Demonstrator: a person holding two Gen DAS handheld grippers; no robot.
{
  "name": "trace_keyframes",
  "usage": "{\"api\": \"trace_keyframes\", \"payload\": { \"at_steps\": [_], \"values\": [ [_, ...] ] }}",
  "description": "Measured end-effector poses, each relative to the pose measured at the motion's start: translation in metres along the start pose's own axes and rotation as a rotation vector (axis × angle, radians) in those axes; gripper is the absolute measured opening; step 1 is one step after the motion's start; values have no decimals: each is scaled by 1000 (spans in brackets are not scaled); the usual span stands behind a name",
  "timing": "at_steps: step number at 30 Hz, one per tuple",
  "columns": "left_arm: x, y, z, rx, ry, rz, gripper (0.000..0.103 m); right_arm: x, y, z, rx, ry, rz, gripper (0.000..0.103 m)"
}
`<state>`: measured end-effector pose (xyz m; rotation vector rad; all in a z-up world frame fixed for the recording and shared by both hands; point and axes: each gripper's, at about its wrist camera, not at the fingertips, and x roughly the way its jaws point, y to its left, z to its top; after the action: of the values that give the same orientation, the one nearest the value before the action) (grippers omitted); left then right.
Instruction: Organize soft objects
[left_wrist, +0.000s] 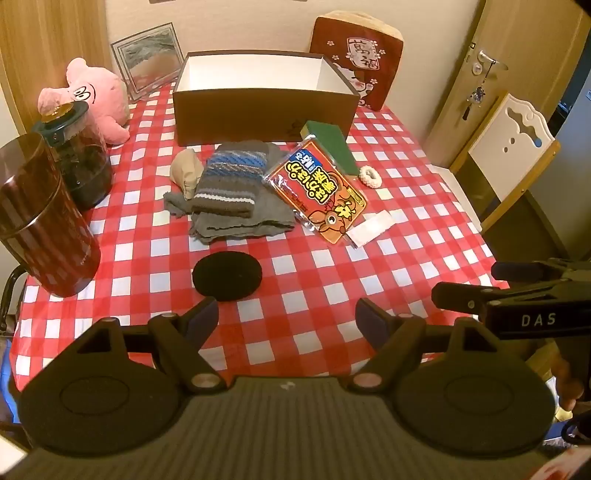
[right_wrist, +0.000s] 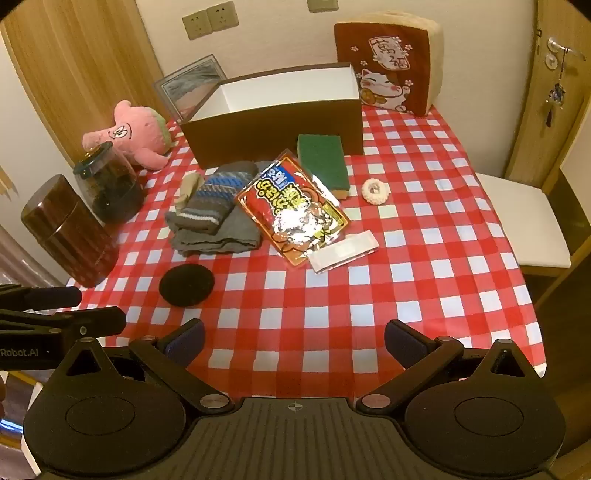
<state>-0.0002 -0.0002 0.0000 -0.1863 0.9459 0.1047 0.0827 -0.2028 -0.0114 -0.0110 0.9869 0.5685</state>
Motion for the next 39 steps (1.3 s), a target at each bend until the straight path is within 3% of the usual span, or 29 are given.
{"api": "trace_keyframes", "payload": {
  "at_steps": [39],
  "values": [
    [0, 0, 0, -1, 2, 1, 80, -1, 1, 3, -3, -9, -6, 103]
  ]
}}
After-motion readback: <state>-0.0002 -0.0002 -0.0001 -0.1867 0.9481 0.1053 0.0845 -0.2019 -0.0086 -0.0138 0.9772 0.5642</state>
